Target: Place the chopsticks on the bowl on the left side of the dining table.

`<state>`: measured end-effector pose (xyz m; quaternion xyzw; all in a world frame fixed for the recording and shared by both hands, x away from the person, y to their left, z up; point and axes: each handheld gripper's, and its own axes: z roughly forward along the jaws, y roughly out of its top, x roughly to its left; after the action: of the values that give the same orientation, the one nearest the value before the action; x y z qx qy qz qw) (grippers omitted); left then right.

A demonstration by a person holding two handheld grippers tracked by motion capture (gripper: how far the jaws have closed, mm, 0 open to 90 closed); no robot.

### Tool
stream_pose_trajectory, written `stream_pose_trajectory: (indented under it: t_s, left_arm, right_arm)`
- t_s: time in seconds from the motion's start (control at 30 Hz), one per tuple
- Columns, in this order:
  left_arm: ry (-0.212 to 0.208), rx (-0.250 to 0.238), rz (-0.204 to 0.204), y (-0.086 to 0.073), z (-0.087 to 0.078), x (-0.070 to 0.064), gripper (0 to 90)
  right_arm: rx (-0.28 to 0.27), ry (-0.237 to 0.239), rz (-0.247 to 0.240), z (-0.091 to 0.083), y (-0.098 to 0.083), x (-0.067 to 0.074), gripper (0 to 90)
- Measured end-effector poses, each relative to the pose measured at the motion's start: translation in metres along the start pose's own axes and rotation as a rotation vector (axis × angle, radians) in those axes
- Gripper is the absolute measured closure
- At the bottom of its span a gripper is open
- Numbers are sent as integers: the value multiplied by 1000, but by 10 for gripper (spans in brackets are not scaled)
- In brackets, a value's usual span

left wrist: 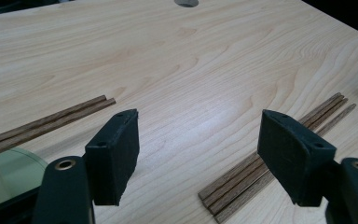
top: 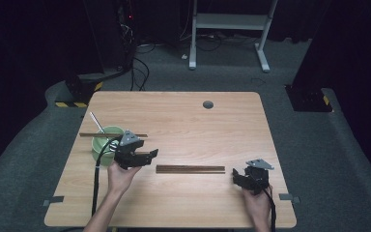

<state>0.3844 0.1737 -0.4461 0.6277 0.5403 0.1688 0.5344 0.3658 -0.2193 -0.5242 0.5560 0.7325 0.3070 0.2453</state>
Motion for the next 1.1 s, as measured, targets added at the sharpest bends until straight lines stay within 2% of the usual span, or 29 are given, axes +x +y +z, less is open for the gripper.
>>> stream_pose_trajectory:
  t_s: [0.2,0.23,0.4,0.7,0.87,1.1]
  left_arm:
    - [9,7,-6,-6,3,1,295]
    - [14,18,4,-7,3,2,295]
    - [21,20,-7,-12,5,4,296]
    - [44,54,15,-21,9,8,298]
    - [55,56,2,-26,12,11,298]
    - [71,74,10,-31,15,14,300]
  right_arm:
    - [0,0,1,0,0,0,231]
    - [0,0,1,0,0,0,231]
    - [0,0,1,0,0,0,230]
    - [0,0,0,0,0,0,231]
    - [0,0,0,0,0,0,231]
    - [0,0,0,0,0,0,231]
